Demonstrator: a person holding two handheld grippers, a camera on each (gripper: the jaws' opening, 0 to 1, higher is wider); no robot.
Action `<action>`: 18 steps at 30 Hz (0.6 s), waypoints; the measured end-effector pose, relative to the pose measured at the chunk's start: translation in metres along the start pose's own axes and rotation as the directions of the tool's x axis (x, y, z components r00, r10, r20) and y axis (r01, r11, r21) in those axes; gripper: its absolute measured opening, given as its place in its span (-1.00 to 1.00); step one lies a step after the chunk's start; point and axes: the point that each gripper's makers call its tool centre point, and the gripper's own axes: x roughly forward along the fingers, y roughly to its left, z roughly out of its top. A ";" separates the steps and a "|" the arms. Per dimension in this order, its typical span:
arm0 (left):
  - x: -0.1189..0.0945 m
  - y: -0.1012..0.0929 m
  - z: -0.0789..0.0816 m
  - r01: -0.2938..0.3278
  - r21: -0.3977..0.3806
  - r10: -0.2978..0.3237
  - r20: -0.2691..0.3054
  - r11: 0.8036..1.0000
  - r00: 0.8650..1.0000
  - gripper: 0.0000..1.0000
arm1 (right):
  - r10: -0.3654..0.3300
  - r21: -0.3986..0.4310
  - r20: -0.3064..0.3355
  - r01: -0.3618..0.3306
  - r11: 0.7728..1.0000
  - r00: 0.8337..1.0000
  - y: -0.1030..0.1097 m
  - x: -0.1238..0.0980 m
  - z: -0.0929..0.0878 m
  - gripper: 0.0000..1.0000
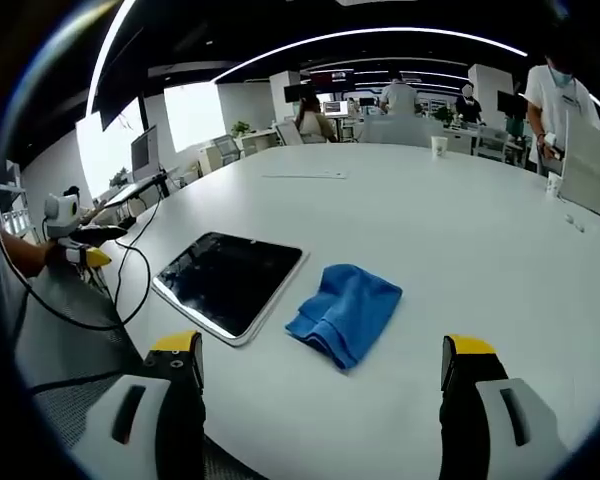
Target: Wipe the mirror surface with the cleaning cloth until all visible marks leave the cleaned area.
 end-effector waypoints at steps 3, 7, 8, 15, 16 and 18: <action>0.000 0.000 0.000 0.000 -0.001 0.000 -0.001 1.000 1.000 0.98 | -0.005 0.044 -0.001 0.005 0.999 1.000 -0.001 -0.002 -0.005 0.97; 0.001 -0.001 -0.001 0.004 0.000 -0.004 -0.005 1.000 1.000 0.98 | -0.007 0.035 -0.002 0.007 0.999 1.000 -0.002 -0.005 -0.010 0.97; 0.001 -0.001 -0.001 0.004 -0.002 -0.004 -0.007 1.000 1.000 0.98 | -0.009 0.036 -0.004 0.009 0.999 1.000 -0.002 -0.006 -0.011 0.97; 0.001 -0.003 -0.003 0.007 -0.001 -0.007 -0.020 1.000 1.000 0.98 | -0.020 0.050 -0.012 0.021 0.999 1.000 -0.003 -0.010 -0.016 0.97; 0.000 -0.004 -0.003 0.008 0.001 -0.008 -0.021 1.000 1.000 0.98 | -0.020 0.049 -0.011 0.020 0.999 1.000 -0.003 -0.010 -0.016 0.97; 0.001 -0.004 -0.004 0.011 0.002 -0.011 -0.026 1.000 1.000 0.97 | -0.019 0.050 -0.012 0.019 0.999 1.000 -0.003 -0.010 -0.016 0.97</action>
